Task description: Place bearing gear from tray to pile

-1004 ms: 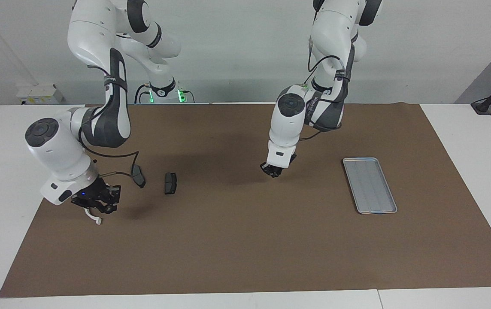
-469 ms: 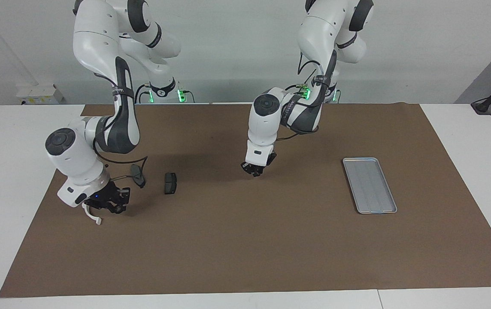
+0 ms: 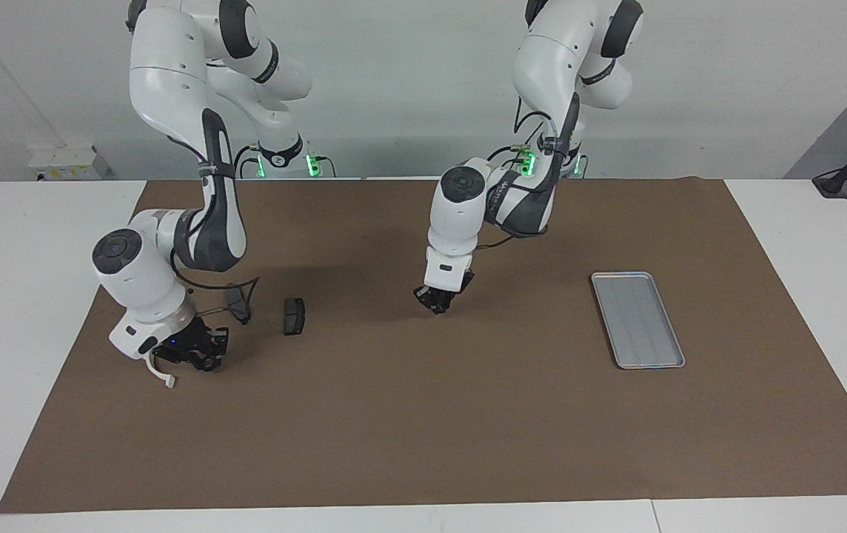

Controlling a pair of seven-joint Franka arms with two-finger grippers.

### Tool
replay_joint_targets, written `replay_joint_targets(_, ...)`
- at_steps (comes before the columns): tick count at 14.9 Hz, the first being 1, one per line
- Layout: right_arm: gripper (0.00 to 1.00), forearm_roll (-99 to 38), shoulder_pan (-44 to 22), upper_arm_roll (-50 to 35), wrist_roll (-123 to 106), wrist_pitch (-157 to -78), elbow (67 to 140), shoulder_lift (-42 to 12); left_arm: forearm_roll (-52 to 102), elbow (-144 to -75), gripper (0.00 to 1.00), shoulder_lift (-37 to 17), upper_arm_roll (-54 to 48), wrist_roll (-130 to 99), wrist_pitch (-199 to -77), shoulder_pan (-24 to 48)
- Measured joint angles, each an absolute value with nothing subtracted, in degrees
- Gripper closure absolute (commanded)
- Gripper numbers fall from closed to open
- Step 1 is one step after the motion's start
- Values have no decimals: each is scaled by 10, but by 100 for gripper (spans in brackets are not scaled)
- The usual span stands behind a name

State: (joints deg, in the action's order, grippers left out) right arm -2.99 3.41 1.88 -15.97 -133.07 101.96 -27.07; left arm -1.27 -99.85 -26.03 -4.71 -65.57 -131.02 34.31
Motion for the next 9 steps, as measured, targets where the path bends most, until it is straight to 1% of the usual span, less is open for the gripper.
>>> replay_joint_targets(4, 100, -30, 34, 19, -160, -1334, 1024, -275, -13, -998, 100, -278, -47, -656, -1311, 343)
replay_joint_targets(5, 83, -30, 34, 19, -160, -1334, 1025, -275, -13, -998, 100, -280, -47, -656, -1311, 343)
replay_joint_targets(6, 43, -30, 34, 19, -160, -1334, 1025, -275, -13, -998, 100, -280, -47, -656, -1311, 343)
replay_joint_targets(7, 14, -30, 34, 19, -160, -1334, 1025, -275, -13, -998, 83, -280, -47, -656, -1311, 343)
replay_joint_targets(8, 2, -30, 34, 19, -160, -1334, 1025, -275, -13, -998, 44, -280, -47, -656, -1311, 343)
replay_joint_targets(9, 1, -30, 34, 18, -160, -1334, 1025, -275, -13, -998, 11, -280, -47, -656, -1312, 343)
